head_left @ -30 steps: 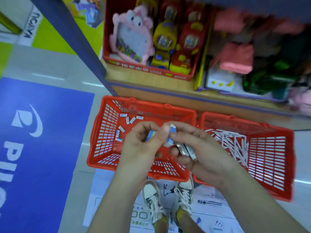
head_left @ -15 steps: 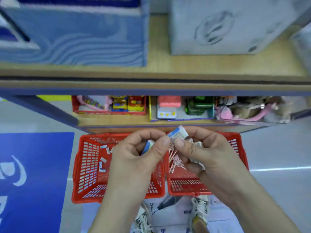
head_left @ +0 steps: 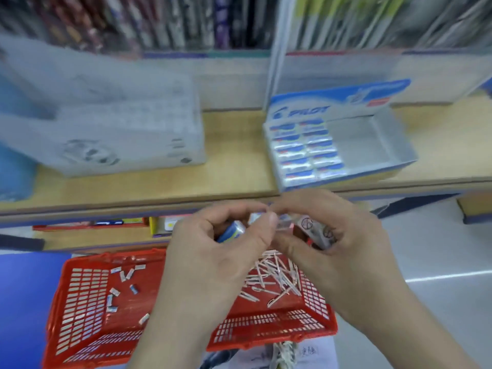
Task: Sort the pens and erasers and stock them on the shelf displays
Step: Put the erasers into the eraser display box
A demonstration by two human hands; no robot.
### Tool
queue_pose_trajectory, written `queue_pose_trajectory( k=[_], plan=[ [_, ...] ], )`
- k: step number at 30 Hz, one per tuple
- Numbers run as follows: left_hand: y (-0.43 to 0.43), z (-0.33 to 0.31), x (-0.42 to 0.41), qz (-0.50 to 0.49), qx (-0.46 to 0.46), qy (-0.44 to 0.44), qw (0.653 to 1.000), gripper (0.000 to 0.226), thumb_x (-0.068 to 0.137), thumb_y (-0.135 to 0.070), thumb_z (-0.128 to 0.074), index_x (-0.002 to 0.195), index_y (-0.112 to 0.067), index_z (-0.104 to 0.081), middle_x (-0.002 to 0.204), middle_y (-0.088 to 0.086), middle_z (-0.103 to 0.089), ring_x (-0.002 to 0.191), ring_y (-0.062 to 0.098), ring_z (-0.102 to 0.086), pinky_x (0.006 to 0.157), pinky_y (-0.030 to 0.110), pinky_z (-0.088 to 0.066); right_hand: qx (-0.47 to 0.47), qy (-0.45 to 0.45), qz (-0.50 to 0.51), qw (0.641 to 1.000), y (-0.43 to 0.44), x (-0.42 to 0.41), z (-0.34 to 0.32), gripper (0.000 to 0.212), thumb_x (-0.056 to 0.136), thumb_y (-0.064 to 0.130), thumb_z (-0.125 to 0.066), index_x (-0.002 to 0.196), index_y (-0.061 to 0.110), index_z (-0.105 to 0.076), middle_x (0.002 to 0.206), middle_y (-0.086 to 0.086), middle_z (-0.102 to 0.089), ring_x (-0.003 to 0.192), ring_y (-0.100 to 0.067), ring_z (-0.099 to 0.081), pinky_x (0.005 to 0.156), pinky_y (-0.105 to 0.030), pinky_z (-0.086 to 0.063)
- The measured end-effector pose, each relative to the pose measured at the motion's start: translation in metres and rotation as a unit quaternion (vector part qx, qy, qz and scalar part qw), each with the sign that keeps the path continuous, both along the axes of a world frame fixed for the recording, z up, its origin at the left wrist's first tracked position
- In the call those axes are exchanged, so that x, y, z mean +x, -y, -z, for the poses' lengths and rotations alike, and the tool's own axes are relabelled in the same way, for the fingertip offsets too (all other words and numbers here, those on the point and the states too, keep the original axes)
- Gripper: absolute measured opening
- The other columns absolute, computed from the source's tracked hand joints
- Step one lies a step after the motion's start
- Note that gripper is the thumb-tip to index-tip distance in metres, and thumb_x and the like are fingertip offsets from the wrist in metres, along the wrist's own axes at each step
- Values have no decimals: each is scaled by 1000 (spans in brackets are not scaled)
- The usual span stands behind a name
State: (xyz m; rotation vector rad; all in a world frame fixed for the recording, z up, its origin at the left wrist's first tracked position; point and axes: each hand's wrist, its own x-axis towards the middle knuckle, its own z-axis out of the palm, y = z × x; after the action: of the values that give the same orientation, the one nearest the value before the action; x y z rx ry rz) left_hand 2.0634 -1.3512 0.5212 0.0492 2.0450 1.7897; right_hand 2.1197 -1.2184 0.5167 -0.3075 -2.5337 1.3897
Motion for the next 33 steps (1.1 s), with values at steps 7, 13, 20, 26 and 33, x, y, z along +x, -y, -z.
queue_pose_trajectory(
  k=[7, 13, 20, 26, 33],
  plan=[
    [-87, -28, 3, 21, 59, 15, 998, 17, 77, 2, -66, 89, -10, -72, 37, -13, -46, 30, -4, -39, 37, 2, -28, -148, 25, 20, 988, -98, 5, -28, 21, 70, 32, -80, 89, 30, -72, 80, 6, -70, 70, -4, -64, 66, -14, -48],
    [-117, -23, -22, 0, -61, -141, 988, 12, 78, -15, -72, 76, -27, -74, 62, -15, -67, 60, -4, -59, 58, 5, -40, -211, 29, 105, 971, -144, -9, -23, 14, 74, 15, -77, 81, 27, -74, 67, 9, -65, 53, -2, -52, 51, -14, -37],
    [-94, 12, -65, -102, -257, -260, 925, 21, 74, -23, -73, 83, -29, -54, 83, -8, -63, 84, 11, -59, 80, 29, -44, -57, 68, 193, 977, -151, -59, -9, 9, 79, 23, -73, 87, 22, -70, 82, 10, -69, 69, -13, -64, 67, -24, -48],
    [-89, 20, -72, -59, -261, -202, 942, 25, 76, -23, -71, 97, -34, -61, 79, -16, -65, 81, -1, -60, 76, 24, -42, 25, 107, 229, 967, -138, -81, 5, 5, 80, 22, -73, 84, 20, -70, 93, 6, -70, 82, -22, -66, 80, -37, -52],
    [-84, 18, -73, -42, -242, -179, 953, 24, 76, -23, -69, 96, -36, -69, 77, -21, -68, 77, 0, -63, 68, 20, -47, 91, 152, 215, 960, -133, -81, -2, 12, 80, 26, -73, 90, 20, -73, 86, 8, -69, 88, -17, -62, 75, -27, -44]
  ],
)
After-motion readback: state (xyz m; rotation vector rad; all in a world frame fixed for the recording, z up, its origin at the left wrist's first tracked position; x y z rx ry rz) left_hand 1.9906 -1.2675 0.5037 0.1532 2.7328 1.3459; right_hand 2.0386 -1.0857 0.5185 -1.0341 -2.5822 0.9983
